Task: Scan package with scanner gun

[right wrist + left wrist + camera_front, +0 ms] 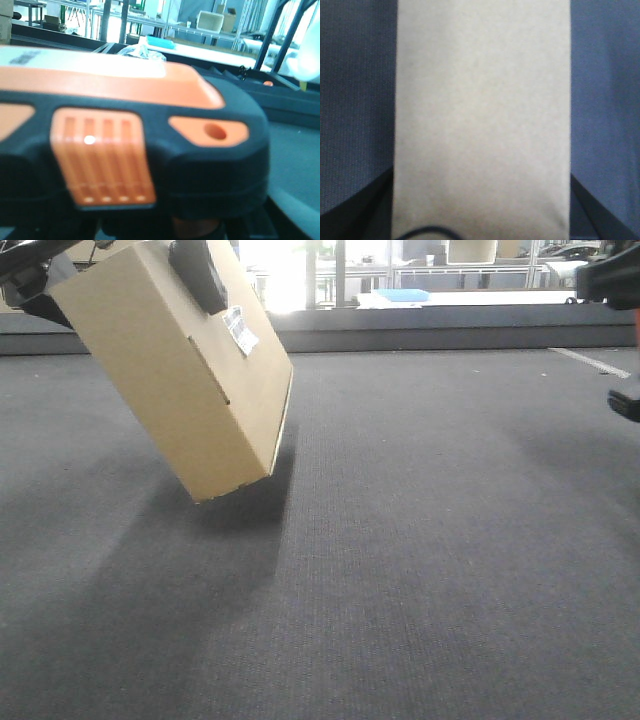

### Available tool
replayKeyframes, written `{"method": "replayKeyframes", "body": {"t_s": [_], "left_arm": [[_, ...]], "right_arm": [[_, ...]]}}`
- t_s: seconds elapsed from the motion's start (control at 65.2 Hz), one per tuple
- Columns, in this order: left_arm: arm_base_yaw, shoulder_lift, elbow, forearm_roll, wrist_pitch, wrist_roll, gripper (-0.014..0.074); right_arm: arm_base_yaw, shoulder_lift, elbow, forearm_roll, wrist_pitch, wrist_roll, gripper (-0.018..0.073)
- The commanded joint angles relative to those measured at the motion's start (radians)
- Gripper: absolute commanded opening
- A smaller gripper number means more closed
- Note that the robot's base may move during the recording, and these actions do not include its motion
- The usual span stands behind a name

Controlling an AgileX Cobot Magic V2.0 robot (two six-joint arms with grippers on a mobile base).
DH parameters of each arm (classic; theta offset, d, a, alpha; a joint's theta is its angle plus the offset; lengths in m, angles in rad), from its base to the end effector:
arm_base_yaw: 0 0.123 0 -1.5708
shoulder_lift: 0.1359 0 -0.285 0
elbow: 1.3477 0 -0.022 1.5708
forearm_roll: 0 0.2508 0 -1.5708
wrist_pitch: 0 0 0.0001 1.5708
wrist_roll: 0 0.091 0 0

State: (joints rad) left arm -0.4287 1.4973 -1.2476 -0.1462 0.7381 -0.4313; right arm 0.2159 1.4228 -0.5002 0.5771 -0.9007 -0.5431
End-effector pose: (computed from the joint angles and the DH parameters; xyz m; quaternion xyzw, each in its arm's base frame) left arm 0.2922 -0.1434 0.3178 -0.0361 0.9418 -0.1951 0.2714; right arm 0.2656 0.0184 0.2348 0.0206 0.7138 -0.1371 0.6865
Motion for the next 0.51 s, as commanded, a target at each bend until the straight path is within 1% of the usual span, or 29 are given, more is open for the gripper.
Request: {"method": "replayKeyframes", "body": {"t_s": [0.0, 0.031, 0.061, 0.153, 0.261, 0.491], "left_arm": [[-0.006, -0.004, -0.001, -0.009, -0.015, 0.005, -0.0111], [-0.006, -0.004, -0.001, -0.009, -0.013, 0.005, -0.0111], [-0.006, -0.004, -0.001, -0.009, -0.008, 0.005, -0.0111], [-0.006, -0.004, -0.001, -0.009, -0.003, 0.005, -0.0111], [-0.006, -0.004, -0.001, -0.009, -0.003, 0.005, -0.0111], [-0.006, -0.004, -0.001, -0.009, -0.003, 0.005, -0.0111]], "right_arm": [[0.008, 0.029, -0.014, 0.096, -0.151, -0.053, -0.0161], [0.008, 0.043, -0.014, 0.125, -0.175, -0.053, -0.0161], [0.008, 0.059, -0.014, 0.131, -0.199, -0.053, -0.0161], [0.008, 0.083, -0.014, 0.112, -0.223, -0.053, -0.0161], [0.008, 0.089, -0.014, 0.09, -0.22, -0.053, -0.0161], [0.008, 0.089, -0.014, 0.089, -0.216, -0.053, -0.0161]]}}
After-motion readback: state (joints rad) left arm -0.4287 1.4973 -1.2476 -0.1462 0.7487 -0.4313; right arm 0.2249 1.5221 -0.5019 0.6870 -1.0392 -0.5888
